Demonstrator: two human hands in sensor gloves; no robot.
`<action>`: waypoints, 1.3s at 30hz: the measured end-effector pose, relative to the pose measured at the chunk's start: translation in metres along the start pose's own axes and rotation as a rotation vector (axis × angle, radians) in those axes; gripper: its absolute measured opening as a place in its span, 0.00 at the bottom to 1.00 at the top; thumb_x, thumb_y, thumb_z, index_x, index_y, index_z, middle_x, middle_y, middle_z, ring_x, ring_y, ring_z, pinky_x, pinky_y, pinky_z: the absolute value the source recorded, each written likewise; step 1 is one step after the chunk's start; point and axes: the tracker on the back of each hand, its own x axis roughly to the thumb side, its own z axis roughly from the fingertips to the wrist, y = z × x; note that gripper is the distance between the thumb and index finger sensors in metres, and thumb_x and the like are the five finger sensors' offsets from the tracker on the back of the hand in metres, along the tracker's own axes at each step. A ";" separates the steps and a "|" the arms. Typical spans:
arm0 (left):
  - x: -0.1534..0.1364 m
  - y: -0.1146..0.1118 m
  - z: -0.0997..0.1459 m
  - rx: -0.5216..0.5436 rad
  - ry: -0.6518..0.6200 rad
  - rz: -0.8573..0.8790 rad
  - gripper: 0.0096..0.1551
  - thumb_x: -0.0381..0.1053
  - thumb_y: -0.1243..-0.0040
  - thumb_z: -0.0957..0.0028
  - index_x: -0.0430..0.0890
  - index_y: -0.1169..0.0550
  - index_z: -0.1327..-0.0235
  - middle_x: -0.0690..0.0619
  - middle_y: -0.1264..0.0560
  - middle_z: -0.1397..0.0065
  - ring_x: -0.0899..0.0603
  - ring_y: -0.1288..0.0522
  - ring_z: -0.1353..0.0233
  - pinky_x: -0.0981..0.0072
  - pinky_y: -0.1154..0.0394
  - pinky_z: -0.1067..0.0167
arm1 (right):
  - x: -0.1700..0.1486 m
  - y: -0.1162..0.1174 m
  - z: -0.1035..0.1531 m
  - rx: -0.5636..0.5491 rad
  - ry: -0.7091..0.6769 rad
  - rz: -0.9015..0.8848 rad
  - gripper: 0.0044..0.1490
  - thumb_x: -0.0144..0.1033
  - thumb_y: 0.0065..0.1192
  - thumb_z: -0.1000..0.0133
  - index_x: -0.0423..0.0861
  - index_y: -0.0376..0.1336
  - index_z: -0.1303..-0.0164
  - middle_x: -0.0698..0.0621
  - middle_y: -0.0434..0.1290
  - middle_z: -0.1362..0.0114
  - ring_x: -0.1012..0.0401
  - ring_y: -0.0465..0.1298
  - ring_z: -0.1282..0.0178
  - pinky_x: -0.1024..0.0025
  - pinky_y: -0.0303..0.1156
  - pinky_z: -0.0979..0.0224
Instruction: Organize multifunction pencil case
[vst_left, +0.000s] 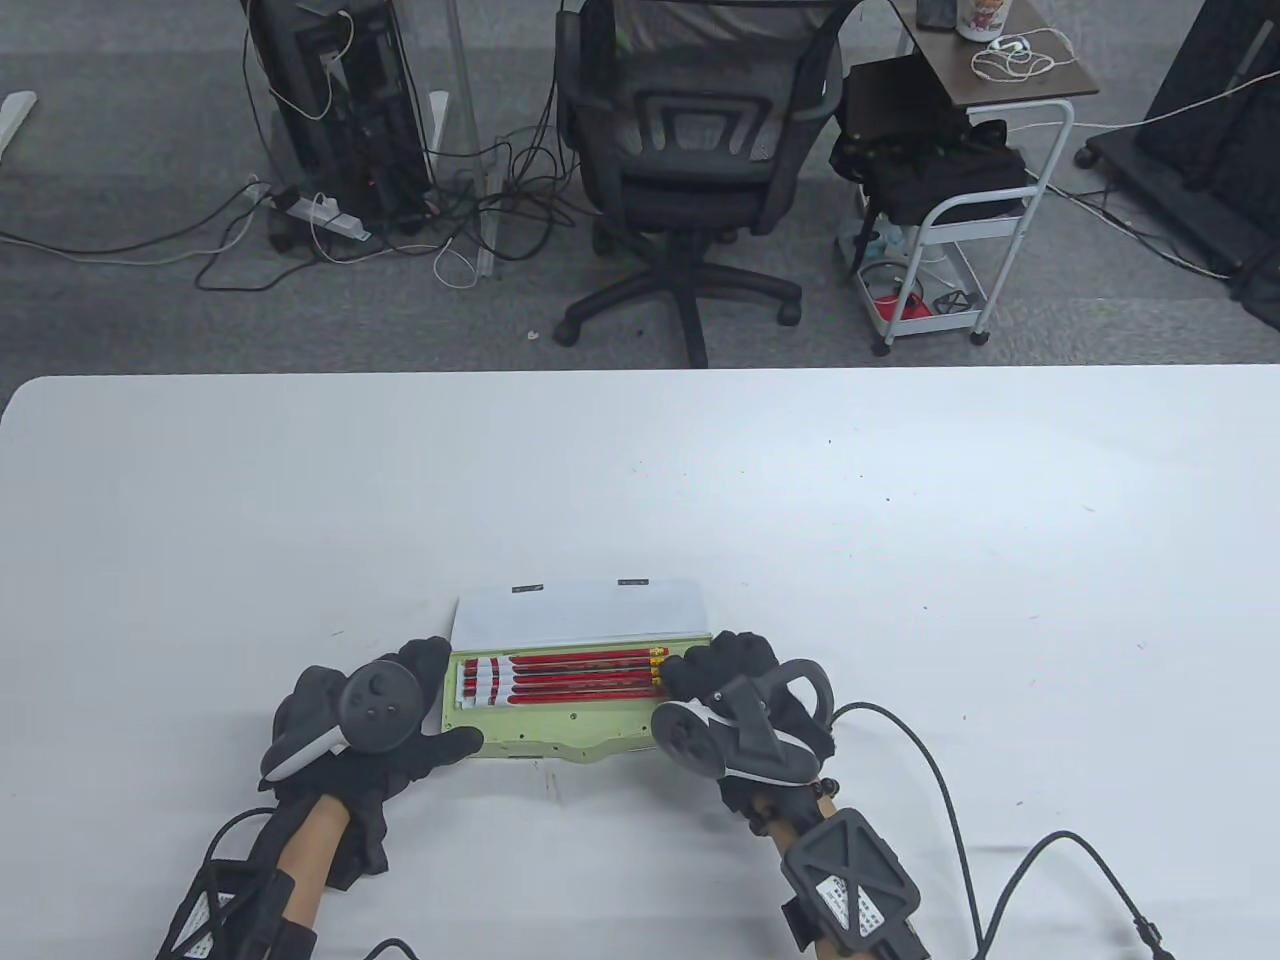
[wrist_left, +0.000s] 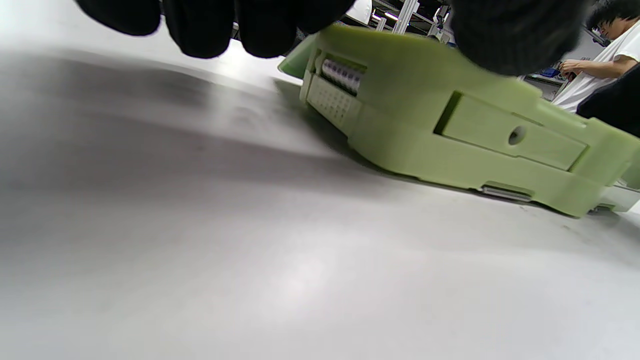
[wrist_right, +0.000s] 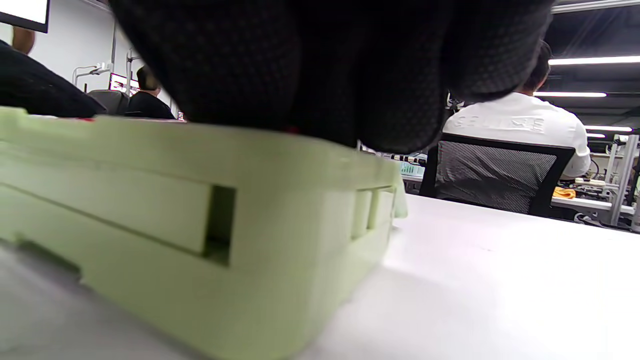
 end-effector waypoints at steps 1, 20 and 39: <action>0.000 0.000 0.000 0.000 0.000 0.000 0.62 0.71 0.45 0.51 0.37 0.47 0.13 0.32 0.42 0.10 0.20 0.39 0.17 0.19 0.40 0.30 | 0.001 0.000 0.000 0.002 0.000 -0.005 0.25 0.36 0.76 0.54 0.46 0.75 0.46 0.48 0.81 0.44 0.49 0.82 0.43 0.45 0.76 0.33; 0.000 0.000 0.000 -0.003 0.002 -0.001 0.62 0.71 0.45 0.51 0.37 0.48 0.13 0.31 0.42 0.10 0.20 0.39 0.17 0.19 0.40 0.30 | -0.018 -0.004 0.003 0.003 0.098 -0.084 0.31 0.45 0.67 0.49 0.45 0.72 0.39 0.46 0.80 0.39 0.46 0.80 0.38 0.43 0.74 0.31; 0.000 0.000 0.000 -0.010 0.005 0.000 0.62 0.71 0.45 0.51 0.37 0.48 0.13 0.31 0.42 0.10 0.20 0.39 0.17 0.19 0.41 0.30 | -0.036 0.011 0.006 0.157 0.353 -0.044 0.48 0.52 0.63 0.47 0.38 0.57 0.21 0.31 0.61 0.21 0.32 0.64 0.23 0.31 0.63 0.26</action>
